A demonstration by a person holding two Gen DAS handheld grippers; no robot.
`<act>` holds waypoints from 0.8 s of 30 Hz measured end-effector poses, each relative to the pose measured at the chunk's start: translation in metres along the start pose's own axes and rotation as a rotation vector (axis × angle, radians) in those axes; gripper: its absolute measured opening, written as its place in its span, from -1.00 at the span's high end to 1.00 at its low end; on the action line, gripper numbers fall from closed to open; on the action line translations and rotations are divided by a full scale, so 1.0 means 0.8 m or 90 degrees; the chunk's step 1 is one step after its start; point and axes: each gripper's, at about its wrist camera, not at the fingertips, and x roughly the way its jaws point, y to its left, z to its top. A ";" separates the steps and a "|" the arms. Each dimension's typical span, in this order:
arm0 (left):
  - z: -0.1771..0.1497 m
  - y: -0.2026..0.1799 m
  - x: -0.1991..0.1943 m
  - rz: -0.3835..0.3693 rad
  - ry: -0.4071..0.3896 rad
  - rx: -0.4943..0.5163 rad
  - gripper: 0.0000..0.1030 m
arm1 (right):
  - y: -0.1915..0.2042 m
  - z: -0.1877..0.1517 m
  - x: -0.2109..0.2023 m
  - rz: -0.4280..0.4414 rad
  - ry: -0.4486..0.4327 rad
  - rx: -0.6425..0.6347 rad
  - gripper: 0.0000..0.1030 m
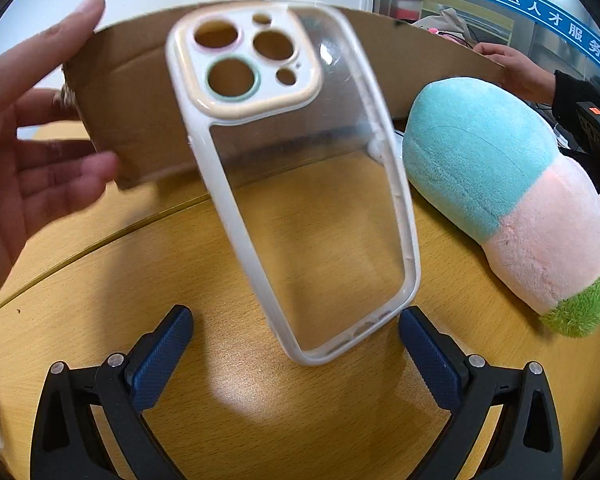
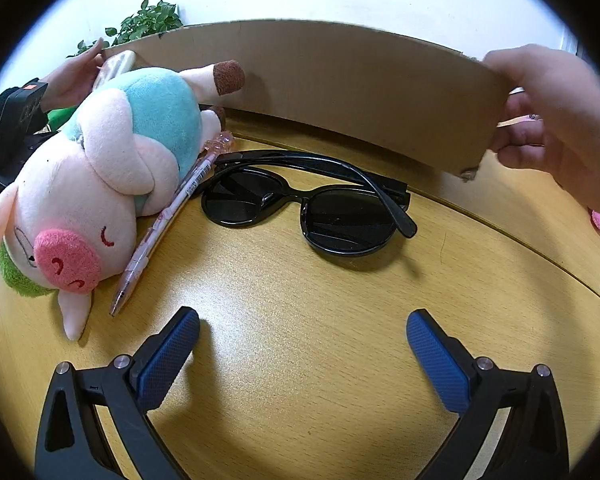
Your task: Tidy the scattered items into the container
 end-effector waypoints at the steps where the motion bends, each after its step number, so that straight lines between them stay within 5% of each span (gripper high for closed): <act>1: 0.000 0.000 0.000 0.000 0.000 0.000 -1.00 | 0.000 0.000 0.000 0.000 0.000 0.000 -1.00; 24: 0.000 -0.001 0.000 0.001 0.000 -0.001 -1.00 | -0.001 0.000 0.004 0.000 0.000 0.000 -1.00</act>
